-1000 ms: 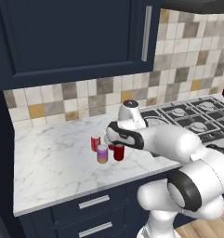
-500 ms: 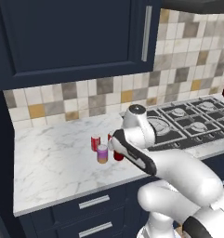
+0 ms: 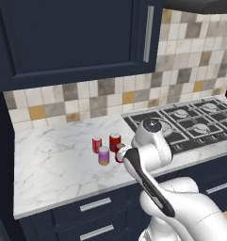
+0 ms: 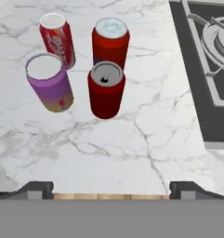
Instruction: Four empty soda cans are scattered around the kitchen. Gather all the cans and cluster them next to the stove for recycling.
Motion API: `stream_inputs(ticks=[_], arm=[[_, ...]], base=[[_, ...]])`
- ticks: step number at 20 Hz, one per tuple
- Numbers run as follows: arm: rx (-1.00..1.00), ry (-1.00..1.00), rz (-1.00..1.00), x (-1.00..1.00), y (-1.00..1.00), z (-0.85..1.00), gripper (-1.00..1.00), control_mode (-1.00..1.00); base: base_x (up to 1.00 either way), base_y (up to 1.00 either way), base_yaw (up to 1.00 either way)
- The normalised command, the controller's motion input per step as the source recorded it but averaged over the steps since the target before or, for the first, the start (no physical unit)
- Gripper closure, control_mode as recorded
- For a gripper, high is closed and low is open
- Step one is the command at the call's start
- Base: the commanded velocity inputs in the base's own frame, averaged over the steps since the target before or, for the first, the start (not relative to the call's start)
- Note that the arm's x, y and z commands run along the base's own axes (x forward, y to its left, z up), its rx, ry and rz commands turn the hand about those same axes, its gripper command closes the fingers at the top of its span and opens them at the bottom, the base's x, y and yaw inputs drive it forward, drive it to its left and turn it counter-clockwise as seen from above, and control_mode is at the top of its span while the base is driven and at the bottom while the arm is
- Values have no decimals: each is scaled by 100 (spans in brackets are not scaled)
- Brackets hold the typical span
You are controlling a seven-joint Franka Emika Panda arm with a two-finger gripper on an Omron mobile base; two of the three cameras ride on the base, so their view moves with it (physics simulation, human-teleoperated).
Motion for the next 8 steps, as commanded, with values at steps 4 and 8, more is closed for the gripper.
stream_inputs(ticks=[4,8], arm=[[6,4,-1,-42,-15,35,-100,-100],[9,10,0,-45,-9,38,-100,-100]], base=[[0,0,0],[0,0,0]])
